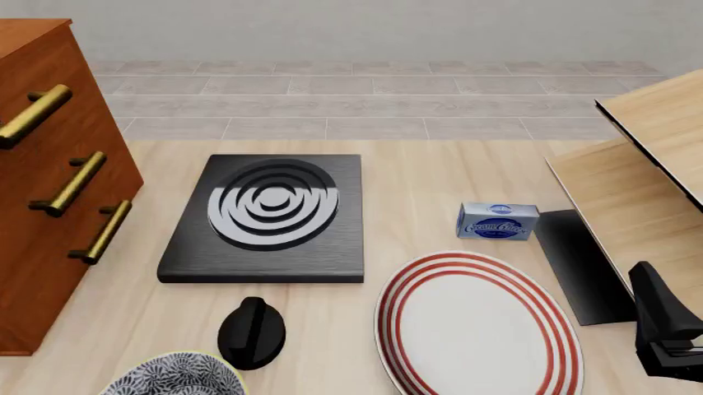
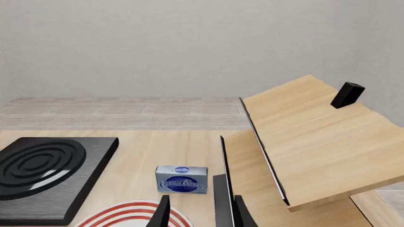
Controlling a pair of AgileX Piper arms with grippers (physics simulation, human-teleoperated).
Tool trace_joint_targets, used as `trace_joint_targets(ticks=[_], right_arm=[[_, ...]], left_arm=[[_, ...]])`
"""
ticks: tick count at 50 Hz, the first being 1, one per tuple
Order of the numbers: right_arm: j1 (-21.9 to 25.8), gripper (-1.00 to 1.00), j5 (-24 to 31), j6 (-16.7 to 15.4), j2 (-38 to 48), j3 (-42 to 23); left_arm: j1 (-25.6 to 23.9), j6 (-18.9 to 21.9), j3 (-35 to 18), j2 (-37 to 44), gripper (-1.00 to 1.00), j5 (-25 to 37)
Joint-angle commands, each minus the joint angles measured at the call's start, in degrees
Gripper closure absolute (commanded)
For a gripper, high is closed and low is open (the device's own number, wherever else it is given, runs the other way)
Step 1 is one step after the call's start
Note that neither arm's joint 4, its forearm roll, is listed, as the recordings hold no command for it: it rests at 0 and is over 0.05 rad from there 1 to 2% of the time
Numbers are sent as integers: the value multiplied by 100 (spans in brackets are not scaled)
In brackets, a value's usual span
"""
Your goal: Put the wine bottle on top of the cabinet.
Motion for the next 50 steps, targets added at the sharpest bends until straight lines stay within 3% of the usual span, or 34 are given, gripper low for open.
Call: trace_joint_targets(ticks=[1, 18, 43, 50], right_arm=[[1, -100, 1, -1, -3, 0], [-1, -100, -1, 0, 2, 0], [0, -100, -2, 1, 3, 0], [1, -100, 0, -1, -1, 0]], left_arm=[[398, -22, 236, 22, 100, -261], [1120, -131, 857, 143, 100, -821], [1704, -285, 2043, 420, 100, -1769], [1751, -250, 2166, 502, 100, -1859]])
